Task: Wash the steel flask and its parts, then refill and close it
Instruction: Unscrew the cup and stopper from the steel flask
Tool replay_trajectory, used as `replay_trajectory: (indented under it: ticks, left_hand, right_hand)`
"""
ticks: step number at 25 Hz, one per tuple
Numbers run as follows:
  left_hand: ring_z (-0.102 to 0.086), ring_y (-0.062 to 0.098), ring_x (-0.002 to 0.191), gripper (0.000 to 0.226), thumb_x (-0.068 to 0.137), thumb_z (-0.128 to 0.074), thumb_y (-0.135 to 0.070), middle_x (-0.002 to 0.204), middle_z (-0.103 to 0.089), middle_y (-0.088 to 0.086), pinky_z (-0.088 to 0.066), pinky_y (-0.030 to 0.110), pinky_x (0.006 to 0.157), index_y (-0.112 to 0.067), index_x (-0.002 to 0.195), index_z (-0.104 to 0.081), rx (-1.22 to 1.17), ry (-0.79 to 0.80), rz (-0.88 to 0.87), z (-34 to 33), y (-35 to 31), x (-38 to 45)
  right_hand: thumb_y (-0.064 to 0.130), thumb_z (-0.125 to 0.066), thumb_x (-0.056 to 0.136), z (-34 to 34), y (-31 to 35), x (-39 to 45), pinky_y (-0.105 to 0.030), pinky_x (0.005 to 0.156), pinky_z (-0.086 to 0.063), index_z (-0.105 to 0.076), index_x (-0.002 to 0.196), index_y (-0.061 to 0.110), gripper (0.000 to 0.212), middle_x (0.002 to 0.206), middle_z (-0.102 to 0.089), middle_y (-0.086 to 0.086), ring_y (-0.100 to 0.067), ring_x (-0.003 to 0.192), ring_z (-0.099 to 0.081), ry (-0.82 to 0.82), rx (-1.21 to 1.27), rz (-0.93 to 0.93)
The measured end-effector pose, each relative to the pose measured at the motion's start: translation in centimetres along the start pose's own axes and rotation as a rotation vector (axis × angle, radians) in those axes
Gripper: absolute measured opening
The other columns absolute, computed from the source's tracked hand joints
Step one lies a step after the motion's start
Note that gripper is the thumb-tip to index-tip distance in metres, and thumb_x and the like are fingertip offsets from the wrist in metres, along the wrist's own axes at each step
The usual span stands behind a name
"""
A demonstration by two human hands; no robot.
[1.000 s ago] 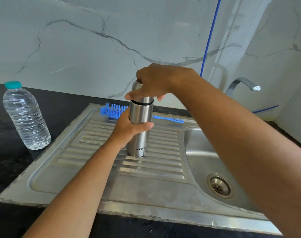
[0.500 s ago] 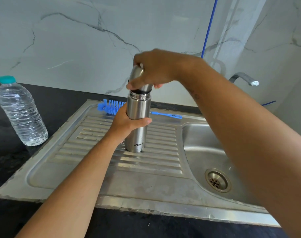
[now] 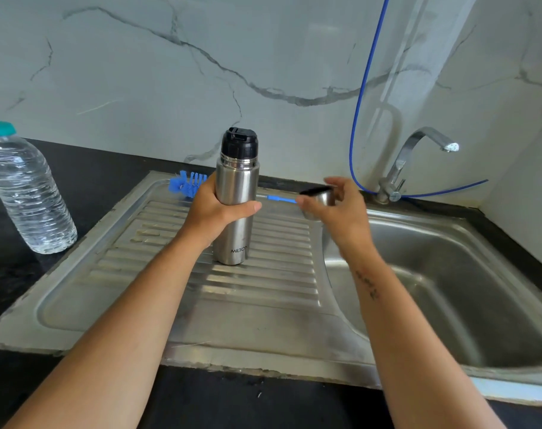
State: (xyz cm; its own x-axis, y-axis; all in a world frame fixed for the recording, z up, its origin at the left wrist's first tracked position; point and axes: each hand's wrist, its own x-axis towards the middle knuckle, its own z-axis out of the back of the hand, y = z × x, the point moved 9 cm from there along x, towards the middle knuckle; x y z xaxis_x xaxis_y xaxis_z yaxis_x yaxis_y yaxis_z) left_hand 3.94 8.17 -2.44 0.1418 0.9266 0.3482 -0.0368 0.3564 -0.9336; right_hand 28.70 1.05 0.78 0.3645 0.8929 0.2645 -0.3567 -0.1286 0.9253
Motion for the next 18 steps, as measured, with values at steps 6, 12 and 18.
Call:
replay_trajectory:
  ticks: [6,12,18]
  left_hand:
    - [-0.073,0.015,0.090,0.058,0.060,-0.090,-0.032,0.095,-0.076,-0.005,-0.060,0.037,0.081,-0.024,0.111,-0.065,-0.009,-0.042,-0.008,0.7,-0.2,-0.1]
    - [-0.073,0.014,0.089,0.053,0.059,-0.090,-0.035,0.093,-0.075,-0.010,-0.059,0.036,0.081,-0.031,0.106,-0.064,-0.014,-0.031,-0.025,0.5,-0.7,-0.3]
    - [-0.073,0.009,0.088,0.052,0.064,-0.090,-0.028,0.094,-0.075,-0.011,-0.057,0.030,0.077,-0.031,0.108,-0.063,-0.007,-0.035,-0.023,0.6,-0.5,-0.2]
  right_hand:
    - [0.032,-0.091,0.074,-2.2,-6.1,-1.2,-0.012,0.069,-0.044,-0.047,0.136,0.026,0.076,0.106,-0.063,0.005,-0.009,0.095,-0.064,0.061,-0.150,-0.108]
    - [0.030,-0.090,0.075,-3.0,-7.0,-1.2,-0.025,0.083,-0.053,-0.043,0.141,0.026,0.082,0.116,-0.061,0.001,-0.016,0.103,-0.063,0.094,-0.226,-0.074]
    - [0.047,-0.089,0.074,-2.5,-5.1,-1.3,-0.022,0.081,-0.048,-0.045,0.141,0.026,0.083,0.125,-0.058,0.005,-0.013,0.113,-0.057,0.101,-0.221,-0.075]
